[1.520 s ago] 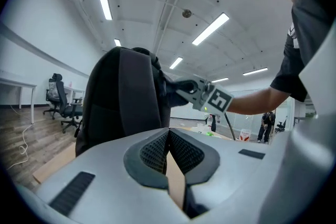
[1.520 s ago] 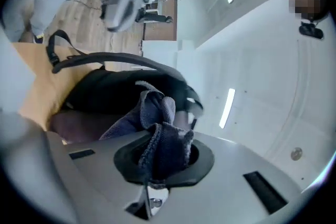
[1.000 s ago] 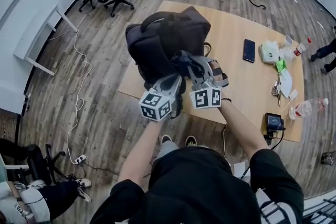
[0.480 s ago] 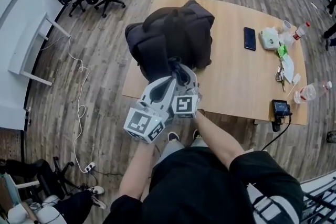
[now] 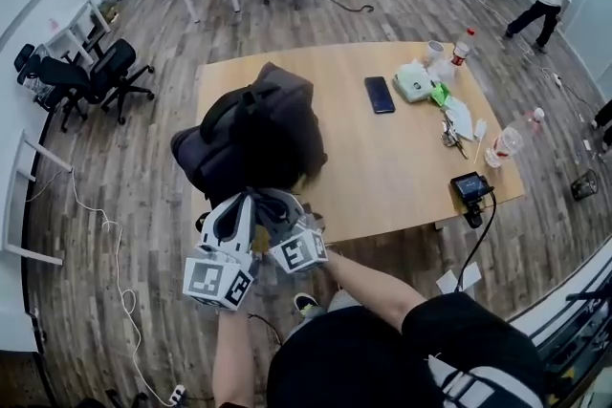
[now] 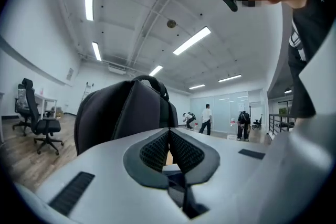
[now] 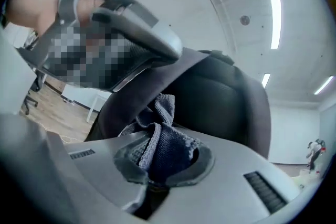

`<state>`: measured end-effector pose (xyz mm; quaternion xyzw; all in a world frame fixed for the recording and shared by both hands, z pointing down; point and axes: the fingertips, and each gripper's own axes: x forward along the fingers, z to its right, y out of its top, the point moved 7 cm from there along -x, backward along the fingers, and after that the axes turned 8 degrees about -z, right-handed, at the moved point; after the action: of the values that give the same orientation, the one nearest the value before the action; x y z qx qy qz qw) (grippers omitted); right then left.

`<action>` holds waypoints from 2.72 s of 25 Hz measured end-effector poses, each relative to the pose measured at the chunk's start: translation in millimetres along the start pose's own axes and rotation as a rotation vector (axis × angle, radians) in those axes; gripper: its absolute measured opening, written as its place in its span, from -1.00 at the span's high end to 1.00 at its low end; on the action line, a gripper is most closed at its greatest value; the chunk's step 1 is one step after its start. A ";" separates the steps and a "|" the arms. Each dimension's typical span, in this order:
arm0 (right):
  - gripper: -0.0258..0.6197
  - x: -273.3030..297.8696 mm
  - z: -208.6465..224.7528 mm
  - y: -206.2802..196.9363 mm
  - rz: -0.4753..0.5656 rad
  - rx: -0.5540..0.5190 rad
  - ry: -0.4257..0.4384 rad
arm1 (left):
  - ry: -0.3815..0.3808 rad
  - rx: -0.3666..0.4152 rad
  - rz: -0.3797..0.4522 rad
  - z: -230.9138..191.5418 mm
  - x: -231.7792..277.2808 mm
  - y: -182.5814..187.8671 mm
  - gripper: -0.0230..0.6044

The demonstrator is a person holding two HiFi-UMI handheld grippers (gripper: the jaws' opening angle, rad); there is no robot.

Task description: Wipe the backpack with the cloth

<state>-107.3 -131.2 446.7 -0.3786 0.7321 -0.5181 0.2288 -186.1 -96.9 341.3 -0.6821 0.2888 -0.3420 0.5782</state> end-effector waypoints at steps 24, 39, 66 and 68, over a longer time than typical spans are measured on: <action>0.82 22.4 130.7 -60.4 -0.201 0.246 -0.240 | 0.001 -0.031 -0.016 -21.4 -16.6 -29.6 0.87; 0.82 19.2 -27.3 -7.1 -0.146 0.265 0.057 | 0.049 -0.089 0.004 -17.0 -39.7 -30.4 0.87; 0.82 -159.2 157.5 -113.5 -0.247 0.467 0.068 | 0.042 -0.092 -0.113 53.1 149.3 -38.4 -0.07; 0.82 -198.2 163.2 -119.2 -0.270 0.461 0.051 | 0.054 -0.057 -0.154 54.1 180.2 -49.3 -0.16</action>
<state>169.8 -90.9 487.9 -0.3973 0.5432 -0.7064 0.2193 -34.8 -199.1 408.5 -0.7090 0.2603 -0.3955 0.5226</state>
